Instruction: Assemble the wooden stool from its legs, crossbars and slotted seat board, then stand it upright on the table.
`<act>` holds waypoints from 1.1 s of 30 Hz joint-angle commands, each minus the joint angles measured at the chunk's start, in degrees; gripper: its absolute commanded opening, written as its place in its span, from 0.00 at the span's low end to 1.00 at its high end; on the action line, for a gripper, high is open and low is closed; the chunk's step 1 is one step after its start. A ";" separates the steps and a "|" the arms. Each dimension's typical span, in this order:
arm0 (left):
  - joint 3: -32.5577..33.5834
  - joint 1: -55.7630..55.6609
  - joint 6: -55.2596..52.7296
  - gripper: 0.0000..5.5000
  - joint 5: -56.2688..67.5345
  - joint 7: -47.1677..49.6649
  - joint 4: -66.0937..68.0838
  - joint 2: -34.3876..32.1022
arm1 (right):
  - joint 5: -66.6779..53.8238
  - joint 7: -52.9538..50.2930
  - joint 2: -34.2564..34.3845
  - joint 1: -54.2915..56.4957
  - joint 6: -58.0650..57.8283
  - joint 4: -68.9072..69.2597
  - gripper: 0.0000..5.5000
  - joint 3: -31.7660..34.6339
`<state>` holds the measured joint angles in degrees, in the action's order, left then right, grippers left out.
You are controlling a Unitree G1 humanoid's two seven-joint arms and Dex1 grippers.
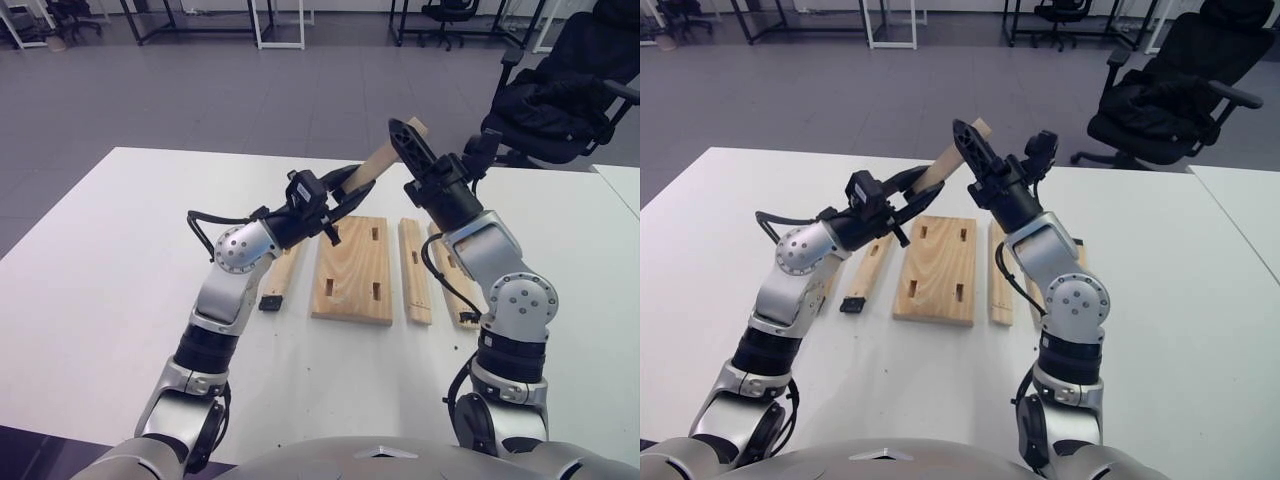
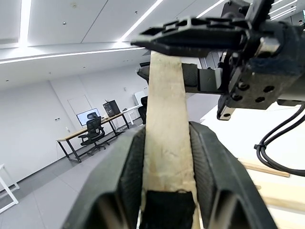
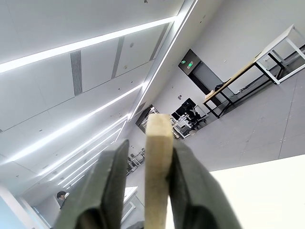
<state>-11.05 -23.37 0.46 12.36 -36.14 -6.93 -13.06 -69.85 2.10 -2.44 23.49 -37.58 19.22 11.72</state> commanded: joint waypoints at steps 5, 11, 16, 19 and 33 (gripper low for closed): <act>-1.20 0.47 -1.83 0.30 -2.67 0.48 0.88 -0.63 | 2.90 0.35 -1.77 -1.85 0.90 1.30 0.07 -1.16; 2.95 2.04 -5.96 0.49 -3.35 6.44 3.08 0.13 | 23.10 0.02 -2.73 -18.79 13.10 -3.88 0.07 0.76; 5.96 3.19 -7.87 0.52 -4.49 12.62 6.24 1.73 | 28.62 0.12 1.43 -19.38 21.28 -10.27 0.07 2.57; 5.93 3.80 -7.97 0.52 -3.94 12.95 5.96 2.41 | 29.97 0.38 1.85 -18.06 23.93 -12.05 0.07 3.80; 4.70 5.25 -8.93 0.52 -3.54 11.71 5.04 3.83 | 39.26 1.55 1.91 -16.39 27.22 -17.29 0.07 1.50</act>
<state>-6.25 -18.66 -7.27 8.47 -24.20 -1.11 -9.13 -32.33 4.14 -0.03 6.53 -10.58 2.79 13.83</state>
